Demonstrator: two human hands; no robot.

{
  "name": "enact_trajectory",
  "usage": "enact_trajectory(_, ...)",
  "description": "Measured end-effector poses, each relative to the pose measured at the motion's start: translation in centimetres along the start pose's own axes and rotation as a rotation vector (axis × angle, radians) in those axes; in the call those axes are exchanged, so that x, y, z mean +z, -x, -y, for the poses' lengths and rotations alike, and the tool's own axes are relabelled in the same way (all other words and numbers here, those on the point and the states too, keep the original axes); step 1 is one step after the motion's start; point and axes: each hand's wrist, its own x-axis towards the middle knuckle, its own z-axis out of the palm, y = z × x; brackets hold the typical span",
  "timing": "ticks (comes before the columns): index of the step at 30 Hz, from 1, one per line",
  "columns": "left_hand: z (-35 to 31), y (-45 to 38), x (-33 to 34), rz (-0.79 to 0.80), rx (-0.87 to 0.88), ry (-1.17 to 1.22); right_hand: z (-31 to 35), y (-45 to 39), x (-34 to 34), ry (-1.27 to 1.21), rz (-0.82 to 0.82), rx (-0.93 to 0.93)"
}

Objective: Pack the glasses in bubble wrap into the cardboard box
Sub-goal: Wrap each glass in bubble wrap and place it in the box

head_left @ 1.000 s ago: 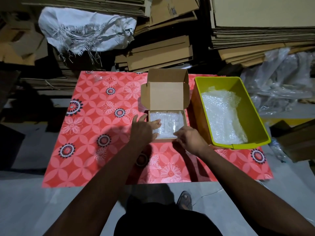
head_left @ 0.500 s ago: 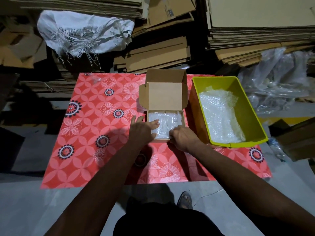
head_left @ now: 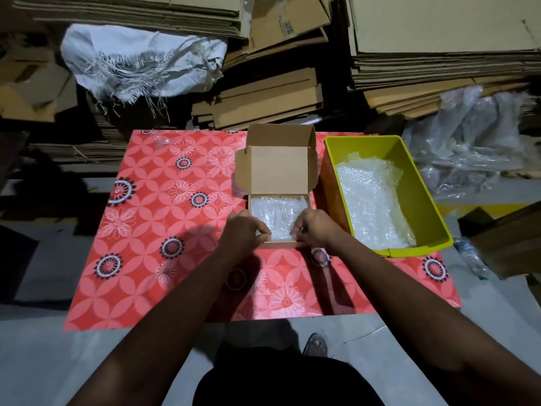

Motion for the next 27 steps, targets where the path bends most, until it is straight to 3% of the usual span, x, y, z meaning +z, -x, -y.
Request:
enact_trajectory(3, -0.8, -0.4, -0.1, 0.002, 0.003, -0.091, 0.6, -0.7, -0.4, 0.119, 0.077, 0.010)
enact_trajectory(8, -1.0, -1.0, 0.3, 0.024, -0.002, -0.161, 1.1, -1.2, 0.0, 0.161, 0.040, 0.024)
enact_trajectory(17, 0.3, -1.5, -0.7, 0.122, -0.027, 0.119, 1.3, -1.4, 1.1, 0.327, 0.072, -0.059)
enact_trajectory(23, -0.3, -0.6, -0.6, 0.112, 0.082, -0.048, 2.0, -1.0, 1.2, 0.383, 0.092, -0.098)
enact_trajectory(27, -0.5, -0.8, -0.6, 0.115, 0.089, -0.096, 0.8, -1.2, -0.4, 0.256, 0.176, -0.083)
